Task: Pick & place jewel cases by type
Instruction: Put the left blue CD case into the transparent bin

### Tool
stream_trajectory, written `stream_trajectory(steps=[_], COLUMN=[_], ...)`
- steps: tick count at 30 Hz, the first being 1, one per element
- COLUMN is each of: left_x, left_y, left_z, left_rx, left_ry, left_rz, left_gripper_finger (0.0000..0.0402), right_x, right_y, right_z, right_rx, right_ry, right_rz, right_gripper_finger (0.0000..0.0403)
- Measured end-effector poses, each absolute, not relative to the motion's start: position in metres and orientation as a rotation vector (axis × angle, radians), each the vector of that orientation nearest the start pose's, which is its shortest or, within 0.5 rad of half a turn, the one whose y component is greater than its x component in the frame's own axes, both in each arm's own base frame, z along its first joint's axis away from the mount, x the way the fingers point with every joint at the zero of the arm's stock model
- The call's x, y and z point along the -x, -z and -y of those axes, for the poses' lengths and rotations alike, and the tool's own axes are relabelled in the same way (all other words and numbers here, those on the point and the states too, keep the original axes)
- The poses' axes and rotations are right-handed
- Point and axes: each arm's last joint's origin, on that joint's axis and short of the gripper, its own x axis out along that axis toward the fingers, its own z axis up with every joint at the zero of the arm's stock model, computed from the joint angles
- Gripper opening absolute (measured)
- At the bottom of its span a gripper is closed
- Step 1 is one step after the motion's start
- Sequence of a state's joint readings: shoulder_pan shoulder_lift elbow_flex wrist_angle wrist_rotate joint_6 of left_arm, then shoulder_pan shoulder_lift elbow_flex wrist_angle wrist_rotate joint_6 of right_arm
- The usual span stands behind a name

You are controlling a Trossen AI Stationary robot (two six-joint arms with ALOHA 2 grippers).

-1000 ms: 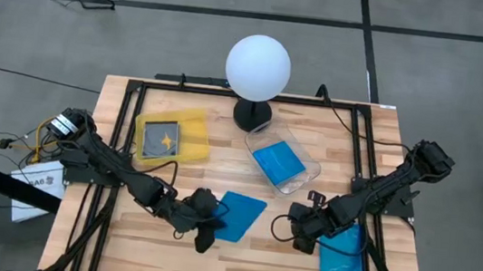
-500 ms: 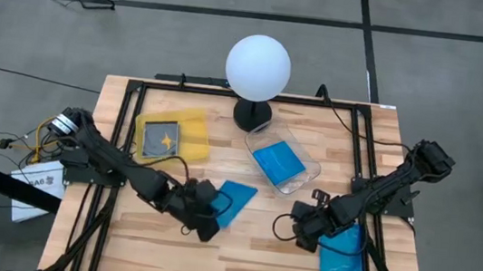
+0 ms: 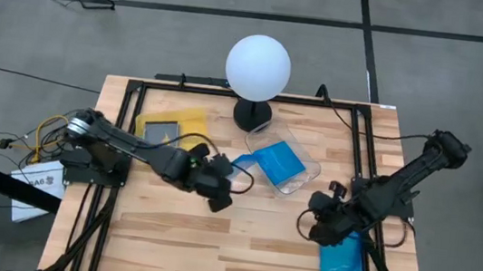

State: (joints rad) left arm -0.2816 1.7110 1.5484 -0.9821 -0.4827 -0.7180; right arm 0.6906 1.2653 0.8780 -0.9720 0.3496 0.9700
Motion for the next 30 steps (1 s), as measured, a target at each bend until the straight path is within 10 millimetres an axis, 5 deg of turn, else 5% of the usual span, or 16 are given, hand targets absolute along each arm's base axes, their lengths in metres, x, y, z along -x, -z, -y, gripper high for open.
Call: stream_trajectory(steps=[11, 17, 30], left_x=[-0.392, -0.424, -0.438], left_y=[-0.288, -0.296, -0.296], left_z=[0.068, 0.075, 0.075], left_rx=[-0.117, -0.357, -0.666], left_ry=[-0.709, -0.650, -0.677], left_rz=[-1.259, -1.226, -1.161], left_gripper_finger=[0.0000, 0.0000, 0.0000], right_x=[-0.149, -0.150, -0.149], right_y=[-0.260, -0.263, -0.262], right_z=[-0.113, -0.107, -0.102], right_rx=[-0.258, -0.217, -0.161], right_ry=[0.285, 0.308, 0.372], right_rz=[-0.904, -0.868, -0.844], right_gripper_finger=[0.0000, 0.0000, 0.0000])
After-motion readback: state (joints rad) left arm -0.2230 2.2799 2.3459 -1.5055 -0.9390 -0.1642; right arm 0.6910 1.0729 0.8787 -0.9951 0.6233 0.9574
